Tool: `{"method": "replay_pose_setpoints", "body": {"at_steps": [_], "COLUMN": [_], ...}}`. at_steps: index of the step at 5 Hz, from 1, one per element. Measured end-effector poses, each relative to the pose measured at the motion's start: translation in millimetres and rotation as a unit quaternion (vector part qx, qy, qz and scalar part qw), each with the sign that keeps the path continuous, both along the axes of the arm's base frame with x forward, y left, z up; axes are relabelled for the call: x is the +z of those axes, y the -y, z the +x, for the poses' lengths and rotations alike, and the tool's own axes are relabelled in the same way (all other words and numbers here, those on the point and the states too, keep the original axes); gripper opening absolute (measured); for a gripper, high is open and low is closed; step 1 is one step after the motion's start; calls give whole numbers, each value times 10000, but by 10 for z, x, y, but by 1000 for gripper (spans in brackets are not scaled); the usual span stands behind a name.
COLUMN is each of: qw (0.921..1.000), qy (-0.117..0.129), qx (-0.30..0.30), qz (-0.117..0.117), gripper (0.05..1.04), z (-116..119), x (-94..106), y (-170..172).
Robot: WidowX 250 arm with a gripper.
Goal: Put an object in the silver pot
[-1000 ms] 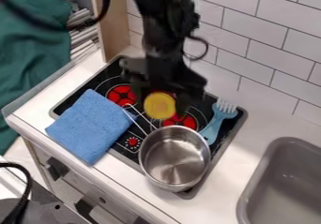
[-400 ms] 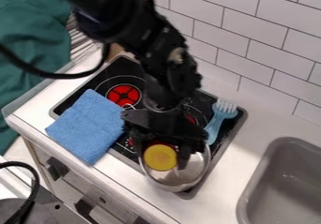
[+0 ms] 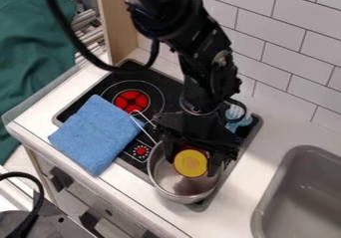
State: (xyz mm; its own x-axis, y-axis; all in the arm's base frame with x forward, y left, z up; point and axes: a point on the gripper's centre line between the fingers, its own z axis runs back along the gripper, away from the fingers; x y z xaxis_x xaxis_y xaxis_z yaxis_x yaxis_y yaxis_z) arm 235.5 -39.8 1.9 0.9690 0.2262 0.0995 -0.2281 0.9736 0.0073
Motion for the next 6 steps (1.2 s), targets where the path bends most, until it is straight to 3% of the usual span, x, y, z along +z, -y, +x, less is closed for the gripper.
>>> {"method": "replay_pose_setpoints", "body": {"at_steps": [1, 2, 3, 4, 6], "qw": [9999, 9997, 9995, 9975, 9977], "qy": [-10, -35, 192, 702, 647], "qx": [160, 220, 224, -42, -165], "qz": [-30, -87, 62, 119, 129], "gripper": [1015, 1009, 1007, 1007, 1007], "z": [69, 78, 126, 239, 237], "x": [-26, -22, 207, 542, 580], "y": [2, -41, -143, -227, -350]}}
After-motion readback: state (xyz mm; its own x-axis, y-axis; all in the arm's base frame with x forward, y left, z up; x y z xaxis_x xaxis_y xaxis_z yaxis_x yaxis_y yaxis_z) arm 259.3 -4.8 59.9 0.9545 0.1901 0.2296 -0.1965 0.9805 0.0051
